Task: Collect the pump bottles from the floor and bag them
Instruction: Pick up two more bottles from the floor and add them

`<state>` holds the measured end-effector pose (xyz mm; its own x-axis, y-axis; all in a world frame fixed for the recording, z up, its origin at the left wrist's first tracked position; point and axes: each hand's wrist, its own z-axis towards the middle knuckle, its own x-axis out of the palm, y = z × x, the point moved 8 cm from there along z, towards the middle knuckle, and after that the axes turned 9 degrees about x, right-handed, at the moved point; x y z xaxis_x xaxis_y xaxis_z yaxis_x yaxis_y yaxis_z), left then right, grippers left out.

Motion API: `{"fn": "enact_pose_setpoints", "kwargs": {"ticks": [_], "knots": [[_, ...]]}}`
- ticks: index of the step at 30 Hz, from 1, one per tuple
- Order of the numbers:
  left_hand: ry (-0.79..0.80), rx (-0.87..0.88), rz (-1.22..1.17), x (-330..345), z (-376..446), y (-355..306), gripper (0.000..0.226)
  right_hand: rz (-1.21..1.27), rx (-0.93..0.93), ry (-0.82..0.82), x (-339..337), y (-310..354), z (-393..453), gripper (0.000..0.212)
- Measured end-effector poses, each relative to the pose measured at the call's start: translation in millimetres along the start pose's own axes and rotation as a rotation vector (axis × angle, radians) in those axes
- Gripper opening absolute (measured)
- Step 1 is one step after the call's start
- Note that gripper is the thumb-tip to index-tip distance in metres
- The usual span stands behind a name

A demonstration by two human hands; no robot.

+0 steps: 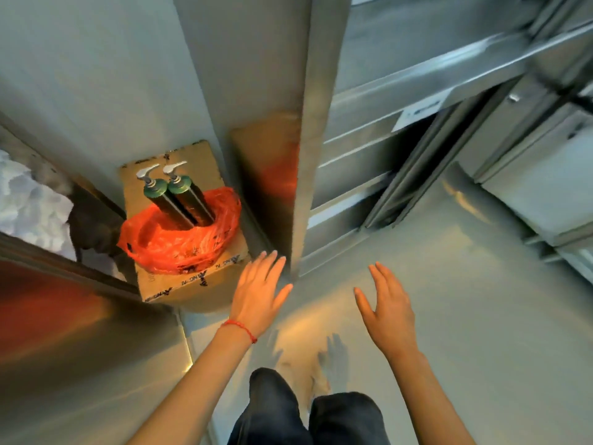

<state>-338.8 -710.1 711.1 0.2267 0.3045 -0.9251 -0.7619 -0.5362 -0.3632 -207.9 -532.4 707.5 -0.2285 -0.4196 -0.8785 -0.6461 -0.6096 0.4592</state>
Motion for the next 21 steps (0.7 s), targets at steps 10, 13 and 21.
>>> {"fn": "enact_pose_setpoints", "kwargs": {"ticks": [10, 13, 21], "knots": [[0.103, 0.44, -0.051, 36, 82, -161, 0.052, 0.049, 0.397, -0.305, -91, -145, -72, 0.05], [0.135, 0.574, -0.068, 52, 100, -227, 0.049, 0.061, 0.519, -0.39, -122, -194, -102, 0.05], [0.253, 0.918, -0.121, 105, 107, -412, 0.054, 0.078, 0.832, -0.601, -191, -310, -198, 0.05]]}}
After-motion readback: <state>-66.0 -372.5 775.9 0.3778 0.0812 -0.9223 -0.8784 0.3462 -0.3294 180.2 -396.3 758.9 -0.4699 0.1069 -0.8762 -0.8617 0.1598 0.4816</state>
